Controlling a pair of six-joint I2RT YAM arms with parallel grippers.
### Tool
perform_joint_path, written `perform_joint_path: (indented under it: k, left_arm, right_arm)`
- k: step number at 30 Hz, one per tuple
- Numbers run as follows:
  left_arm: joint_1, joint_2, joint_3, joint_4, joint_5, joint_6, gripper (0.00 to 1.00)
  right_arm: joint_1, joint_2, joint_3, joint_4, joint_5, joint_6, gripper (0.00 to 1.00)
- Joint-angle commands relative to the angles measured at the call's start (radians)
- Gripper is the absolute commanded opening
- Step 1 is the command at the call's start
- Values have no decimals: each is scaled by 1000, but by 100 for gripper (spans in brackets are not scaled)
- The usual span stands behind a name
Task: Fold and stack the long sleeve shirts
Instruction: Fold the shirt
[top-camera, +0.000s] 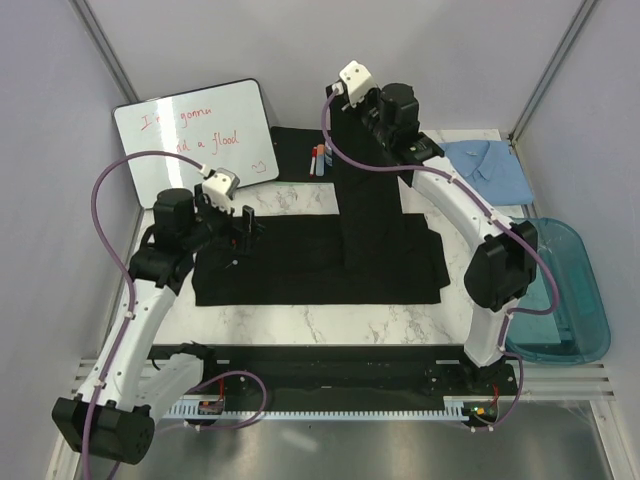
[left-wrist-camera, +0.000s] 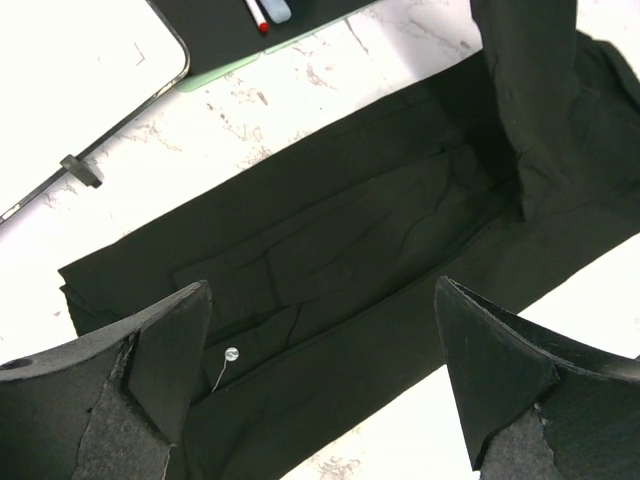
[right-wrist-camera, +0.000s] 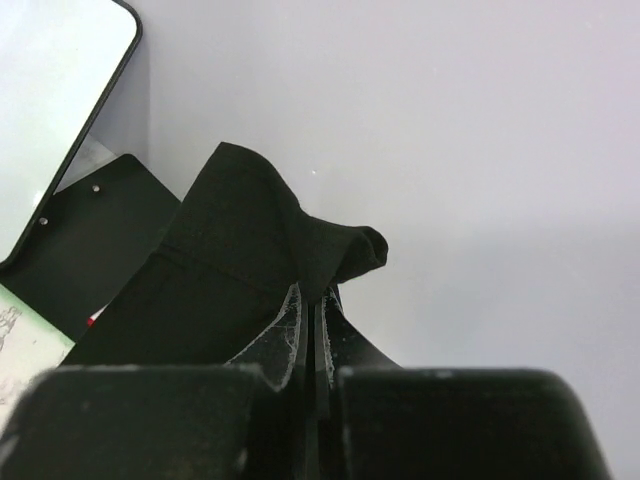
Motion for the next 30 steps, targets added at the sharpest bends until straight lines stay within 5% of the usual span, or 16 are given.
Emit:
perform_joint_path:
  k: [1,6,17,24,30]
  left_arm:
    - [4,33,1,31,0,59,99]
    - [5,68,9,42,19,53,99]
    - [33,251,145,94,26,-13,98]
    - [36,340,194,157,199,-35,94]
    - [38,393,226,160,382,139,94]
  right_arm:
    - [-1,14,22,59,-46,51,0]
    - [38,-4,-59,6,-130,25,0]
    - [99,60,-41,-8,-10,81,0]
    - [173,-91,-225,-77,-161,74,0]
    - [242,-164,-311,-135,-238,57,0]
